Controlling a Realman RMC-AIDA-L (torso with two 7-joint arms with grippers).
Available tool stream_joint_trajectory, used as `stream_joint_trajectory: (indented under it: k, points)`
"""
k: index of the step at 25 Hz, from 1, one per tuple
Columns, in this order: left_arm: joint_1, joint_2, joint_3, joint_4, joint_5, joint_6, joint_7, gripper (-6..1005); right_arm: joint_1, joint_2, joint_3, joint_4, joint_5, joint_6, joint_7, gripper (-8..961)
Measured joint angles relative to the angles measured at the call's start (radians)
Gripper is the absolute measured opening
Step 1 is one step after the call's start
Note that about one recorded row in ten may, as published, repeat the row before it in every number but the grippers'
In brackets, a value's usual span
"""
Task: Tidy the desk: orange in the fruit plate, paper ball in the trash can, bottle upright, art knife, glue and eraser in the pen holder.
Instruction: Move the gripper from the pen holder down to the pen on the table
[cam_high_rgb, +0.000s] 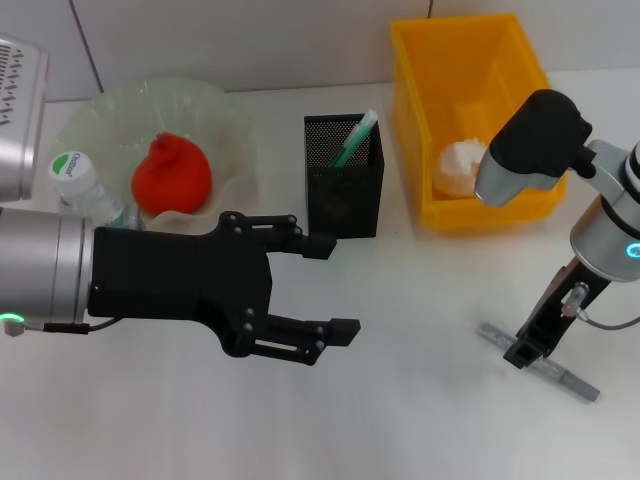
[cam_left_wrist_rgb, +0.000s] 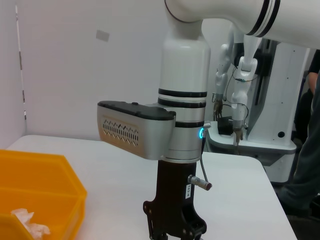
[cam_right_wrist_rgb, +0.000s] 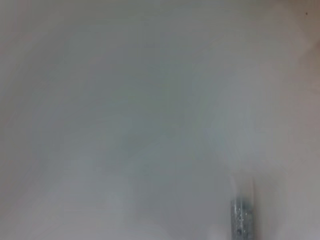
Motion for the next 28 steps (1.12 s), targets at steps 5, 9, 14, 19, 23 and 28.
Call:
stream_joint_trajectory:
  k: [5,9,14,19,23,28]
  points:
    - [0.0,0.0,0.0,0.0,0.0,0.001,0.0,845,0.0,0.0,-0.018,0.006,-0.009,0.011,0.003,295]
    - [0.0,0.0,0.0,0.0,0.0,0.002,0.0,845,-0.001,0.0,-0.02,0.0,-0.009,0.011,0.005,291]
    - [0.0,0.0,0.0,0.0,0.0,0.001,0.0,845,-0.003,0.0,-0.02,-0.002,-0.011,0.011,0.006,281]
    - [0.0,0.0,0.0,0.0,0.0,0.001,-0.001,845,-0.003,0.0,-0.02,-0.002,-0.011,0.011,0.006,272]
    - [-0.002,0.0,0.0,0.0,0.0,0.002,-0.001,845,-0.004,0.0,-0.02,0.0,-0.011,0.011,0.007,264]
    - [-0.003,0.0,0.0,0.0,0.0,0.003,-0.002,845,-0.004,0.0,-0.02,0.001,-0.014,0.011,0.007,254]
